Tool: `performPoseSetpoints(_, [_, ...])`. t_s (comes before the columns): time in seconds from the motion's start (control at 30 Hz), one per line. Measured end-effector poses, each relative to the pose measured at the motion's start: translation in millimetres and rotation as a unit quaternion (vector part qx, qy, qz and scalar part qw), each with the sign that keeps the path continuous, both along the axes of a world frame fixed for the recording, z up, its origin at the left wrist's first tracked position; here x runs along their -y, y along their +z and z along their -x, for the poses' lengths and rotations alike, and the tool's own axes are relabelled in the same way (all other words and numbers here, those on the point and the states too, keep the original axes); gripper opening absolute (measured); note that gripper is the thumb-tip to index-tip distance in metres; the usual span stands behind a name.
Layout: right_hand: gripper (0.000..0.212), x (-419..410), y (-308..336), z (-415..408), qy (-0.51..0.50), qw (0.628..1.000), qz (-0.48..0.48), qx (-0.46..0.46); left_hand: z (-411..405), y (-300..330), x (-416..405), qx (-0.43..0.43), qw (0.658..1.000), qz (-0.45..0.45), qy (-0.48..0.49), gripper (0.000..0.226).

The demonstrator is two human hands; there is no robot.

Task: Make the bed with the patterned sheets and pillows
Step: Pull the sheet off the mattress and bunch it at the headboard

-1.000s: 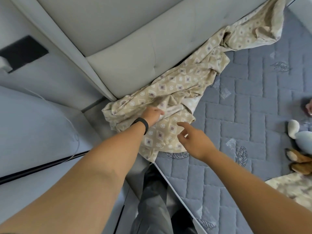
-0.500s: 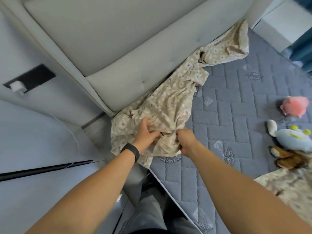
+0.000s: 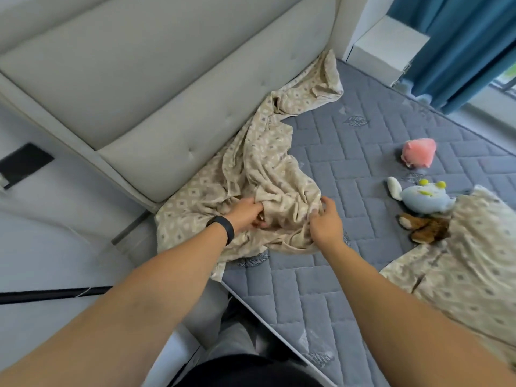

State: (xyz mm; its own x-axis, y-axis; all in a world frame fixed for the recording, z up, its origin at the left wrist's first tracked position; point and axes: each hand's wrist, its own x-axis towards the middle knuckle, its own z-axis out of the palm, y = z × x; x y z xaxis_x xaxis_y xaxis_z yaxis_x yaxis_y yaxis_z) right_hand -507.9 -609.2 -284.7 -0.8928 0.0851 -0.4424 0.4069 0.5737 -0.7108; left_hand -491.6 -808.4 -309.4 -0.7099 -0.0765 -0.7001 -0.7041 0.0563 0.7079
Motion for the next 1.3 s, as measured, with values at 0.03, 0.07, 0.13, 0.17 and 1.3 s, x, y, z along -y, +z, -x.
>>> performPoseSetpoints(0.03, [0.045, -12.0, -1.1, -3.9, 0.020, 0.999, 0.019, -0.018, -3.4, 7.5, -19.9, -0.024, 0.999, 0.017, -0.040, 0.015])
performPoseSetpoints(0.07, [0.049, -23.2, -0.1, -9.2, 0.040, 0.998, 0.049, -0.024, -8.5, 15.4, -41.7, -0.044, 0.996, 0.019, -0.070, 0.015])
performPoseSetpoints(0.13, [0.056, -38.6, 2.0, -18.0, 0.049, 0.990, 0.128, 0.015, -18.7, 27.0, -76.0, -0.055, 0.993, -0.015, -0.102, 0.011])
performPoseSetpoints(0.17, [0.062, -47.9, 4.8, -23.9, 0.042, 0.983, 0.173, 0.054, -24.8, 34.3, -92.1, -0.057, 0.991, -0.037, -0.113, 0.009])
performPoseSetpoints(1.3, [0.036, -359.3, 55.8, -99.0, -0.140, 0.926, -0.262, -0.232, -79.5, 72.7, -393.5, -0.028, 0.954, -0.277, -0.115, 0.028])
